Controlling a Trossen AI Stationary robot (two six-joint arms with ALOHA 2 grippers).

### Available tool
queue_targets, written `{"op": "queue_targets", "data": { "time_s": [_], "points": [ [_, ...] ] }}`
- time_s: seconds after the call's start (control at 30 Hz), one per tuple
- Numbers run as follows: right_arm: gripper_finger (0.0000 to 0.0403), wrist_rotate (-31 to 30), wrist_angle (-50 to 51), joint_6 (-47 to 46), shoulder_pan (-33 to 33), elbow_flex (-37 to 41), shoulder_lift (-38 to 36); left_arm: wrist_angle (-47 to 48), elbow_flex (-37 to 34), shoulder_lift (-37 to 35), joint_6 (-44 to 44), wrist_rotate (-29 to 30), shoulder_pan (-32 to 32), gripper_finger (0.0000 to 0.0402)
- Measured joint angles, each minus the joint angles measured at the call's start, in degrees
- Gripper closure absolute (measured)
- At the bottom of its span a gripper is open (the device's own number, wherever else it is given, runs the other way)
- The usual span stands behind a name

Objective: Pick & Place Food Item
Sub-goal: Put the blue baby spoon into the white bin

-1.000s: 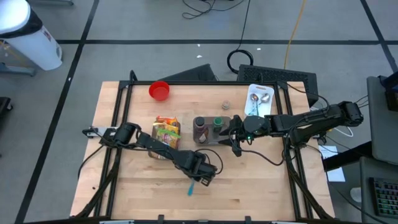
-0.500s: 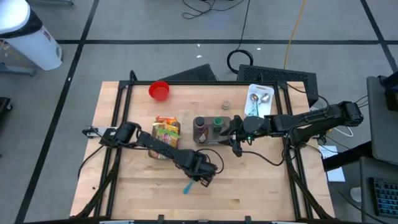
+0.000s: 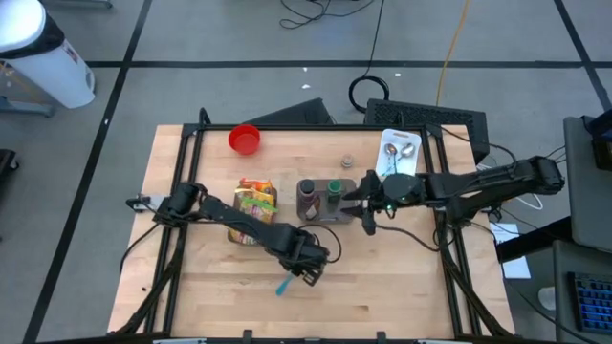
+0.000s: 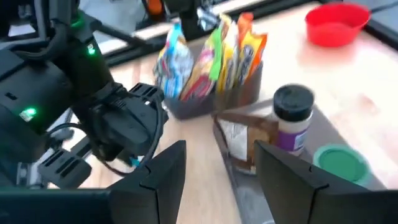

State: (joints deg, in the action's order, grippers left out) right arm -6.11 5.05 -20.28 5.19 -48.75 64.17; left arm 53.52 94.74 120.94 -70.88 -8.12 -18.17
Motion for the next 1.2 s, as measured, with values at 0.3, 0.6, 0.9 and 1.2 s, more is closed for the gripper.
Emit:
{"op": "queue_targets", "data": {
  "time_s": [0.3,0.6,0.9,1.2],
  "points": [
    [0.0222,-0.09,-0.12,-2.72,-3.0,0.0,-8.23,-0.08,0.09,-14.31,-3.95,20.38,0.93,0.0377],
    [0.0222,-8.6,-1.54,-12.45,-0.69,0.0,-7.8,-2.32,0.24,-25.66,0.62,45.74,4.53,0.0377],
    [0.0222,-14.52,-14.87,-14.82,1.55,0.0,1.23,-18.24,0.22,-24.62,15.76,47.14,10.79,0.0377],
    [0.0222,-16.59,-20.98,-16.87,-0.86,0.0,4.18,-21.43,0.24,-24.69,21.1,45.1,12.97,0.0377]
  ]
}}
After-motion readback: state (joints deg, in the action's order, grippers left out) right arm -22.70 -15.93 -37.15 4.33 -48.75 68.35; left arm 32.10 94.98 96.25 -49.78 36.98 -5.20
